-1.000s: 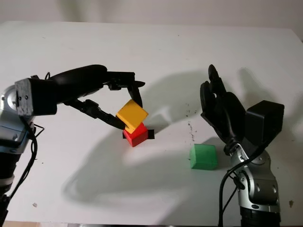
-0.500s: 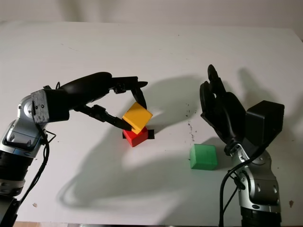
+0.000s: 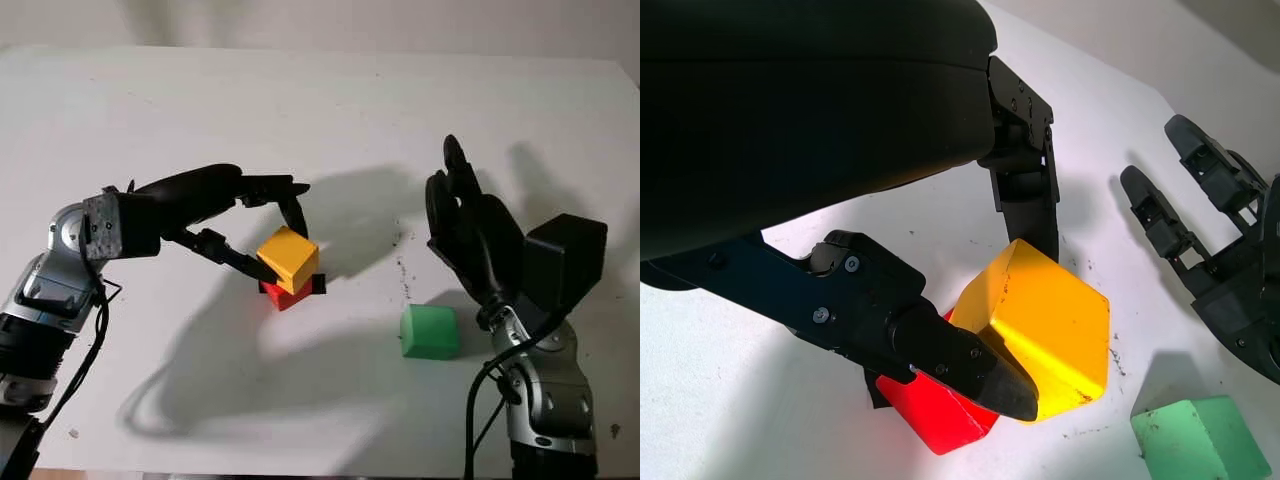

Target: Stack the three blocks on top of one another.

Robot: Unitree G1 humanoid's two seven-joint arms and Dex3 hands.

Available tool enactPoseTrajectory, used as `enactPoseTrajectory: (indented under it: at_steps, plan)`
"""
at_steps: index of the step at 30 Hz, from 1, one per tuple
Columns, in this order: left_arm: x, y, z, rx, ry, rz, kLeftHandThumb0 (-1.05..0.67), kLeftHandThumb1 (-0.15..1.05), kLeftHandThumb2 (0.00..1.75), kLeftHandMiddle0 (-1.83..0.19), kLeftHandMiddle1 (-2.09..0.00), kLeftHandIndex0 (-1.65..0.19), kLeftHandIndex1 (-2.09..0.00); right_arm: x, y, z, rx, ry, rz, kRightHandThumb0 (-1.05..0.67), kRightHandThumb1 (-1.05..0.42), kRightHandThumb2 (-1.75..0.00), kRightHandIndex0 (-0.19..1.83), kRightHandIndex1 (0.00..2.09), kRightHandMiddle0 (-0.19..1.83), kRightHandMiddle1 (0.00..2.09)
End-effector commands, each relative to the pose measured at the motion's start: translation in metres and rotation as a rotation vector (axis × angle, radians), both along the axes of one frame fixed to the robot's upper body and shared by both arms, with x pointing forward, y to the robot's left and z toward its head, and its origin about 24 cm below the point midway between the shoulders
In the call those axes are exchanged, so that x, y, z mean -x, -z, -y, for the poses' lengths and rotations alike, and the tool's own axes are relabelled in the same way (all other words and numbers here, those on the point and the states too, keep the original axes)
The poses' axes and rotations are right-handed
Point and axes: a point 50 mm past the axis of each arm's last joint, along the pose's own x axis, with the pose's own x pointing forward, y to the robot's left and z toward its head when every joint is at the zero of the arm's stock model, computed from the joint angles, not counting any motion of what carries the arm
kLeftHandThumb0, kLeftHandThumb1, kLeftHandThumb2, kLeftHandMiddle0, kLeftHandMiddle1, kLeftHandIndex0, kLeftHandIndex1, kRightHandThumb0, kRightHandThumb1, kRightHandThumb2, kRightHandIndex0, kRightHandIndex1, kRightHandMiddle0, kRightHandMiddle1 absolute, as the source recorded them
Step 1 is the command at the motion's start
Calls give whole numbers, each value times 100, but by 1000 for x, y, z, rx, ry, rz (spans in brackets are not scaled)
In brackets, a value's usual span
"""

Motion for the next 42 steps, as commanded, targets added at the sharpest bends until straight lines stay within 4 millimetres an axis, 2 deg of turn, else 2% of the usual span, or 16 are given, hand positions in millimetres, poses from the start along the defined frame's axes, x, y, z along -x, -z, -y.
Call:
enactPoseTrajectory:
  at_steps: [1, 18, 35, 37, 38, 42]
  plan:
    - [-2, -2, -2, -19, 4, 6, -43, 99, 5, -14, -5, -32, -150, 2, -2, 3, 17, 4, 13, -72, -105, -67, -19, 0, -19, 0]
    - [-5, -5, -9, -95, -8, 33, -38, 103, 6, -10, -5, -30, -135, 2, -2, 4, 25, -11, 7, -74, -105, -68, -19, 0, -19, 0]
    - [-3, -5, -9, -122, 20, 19, -40, 103, 5, -7, -4, -28, -137, 2, -2, 5, 28, -10, 3, -73, -105, -68, -19, 0, -19, 0]
    - [-3, -6, -8, -122, 23, -1, -43, 102, 5, -5, -4, -27, -127, 2, -2, 5, 28, -10, 3, -74, -105, -68, -19, 0, -19, 0]
    - [-3, -6, -8, -125, 26, -9, -45, 101, 5, -2, -4, -26, -113, 2, -2, 4, 29, -10, 3, -74, -105, -68, -19, 0, -19, 0]
    - [-3, -6, -8, -147, 44, -17, -54, 98, 5, 7, -4, -21, -82, 1, -2, 4, 25, -11, 6, -75, -105, -67, -19, 0, -19, 0]
